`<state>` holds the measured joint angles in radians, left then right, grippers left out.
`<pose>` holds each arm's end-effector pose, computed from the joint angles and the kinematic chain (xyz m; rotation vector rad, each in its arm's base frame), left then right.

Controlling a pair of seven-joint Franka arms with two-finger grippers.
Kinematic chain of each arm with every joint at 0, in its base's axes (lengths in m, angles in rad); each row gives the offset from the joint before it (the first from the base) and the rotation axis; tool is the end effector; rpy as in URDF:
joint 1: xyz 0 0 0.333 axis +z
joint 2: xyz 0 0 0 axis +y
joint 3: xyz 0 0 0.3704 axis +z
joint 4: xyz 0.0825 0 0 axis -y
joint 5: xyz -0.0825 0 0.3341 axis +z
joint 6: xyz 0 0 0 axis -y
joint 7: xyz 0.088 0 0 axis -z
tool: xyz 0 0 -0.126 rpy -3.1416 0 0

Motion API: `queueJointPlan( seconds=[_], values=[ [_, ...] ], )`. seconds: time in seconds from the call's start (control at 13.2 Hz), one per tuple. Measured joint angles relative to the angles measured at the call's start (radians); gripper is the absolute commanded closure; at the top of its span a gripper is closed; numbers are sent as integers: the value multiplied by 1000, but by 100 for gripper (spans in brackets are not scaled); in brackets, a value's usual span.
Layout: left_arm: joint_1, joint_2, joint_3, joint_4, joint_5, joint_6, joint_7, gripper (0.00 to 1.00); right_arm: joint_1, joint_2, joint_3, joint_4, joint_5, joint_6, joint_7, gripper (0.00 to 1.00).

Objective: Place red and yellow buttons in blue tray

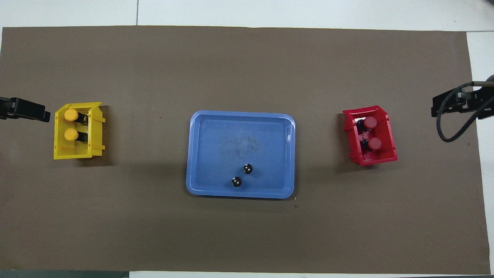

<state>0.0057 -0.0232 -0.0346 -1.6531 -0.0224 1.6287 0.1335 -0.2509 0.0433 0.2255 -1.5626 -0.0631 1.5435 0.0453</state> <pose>0.4998 -0.0174 0.6418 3.1099 -0.2510 -0.0001 0.5144 -0.0242 0.6397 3.0842 -0.1086 -0.0938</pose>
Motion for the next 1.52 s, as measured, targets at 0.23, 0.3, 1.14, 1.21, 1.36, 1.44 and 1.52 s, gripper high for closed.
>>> queueJointPlan(
  seconds=[0.23, 0.3, 1.14, 1.21, 1.36, 1.44, 1.52],
  values=[
    [0, -1, 0, -3, 0, 0, -1, 0, 13, -1, 11, -21, 24, 48, -8, 0],
    [0, -1, 1, -4, 0, 0, -1, 0, 28, -3, 14, -36, 26, 68, -9, 0],
    [2, -18, 5, -45, 0, 0, -1, 0, 76, 113, 11, -287, 39, 468, -8, 25],
    [1, -23, 5, -55, 0, 0, -1, 0, 76, 105, 12, -334, 40, 519, -8, 25],
    [1, -34, 4, -79, 0, 4, -1, 0, 75, 92, 12, -417, 40, 603, -8, 26],
    [1, -40, 4, -91, 0, 8, -1, 0, 75, 90, 12, -443, 40, 633, -8, 27],
    [1, -45, 4, -99, 0, 11, -1, 0, 74, 90, 11, -457, 40, 652, -8, 28]
  ],
)
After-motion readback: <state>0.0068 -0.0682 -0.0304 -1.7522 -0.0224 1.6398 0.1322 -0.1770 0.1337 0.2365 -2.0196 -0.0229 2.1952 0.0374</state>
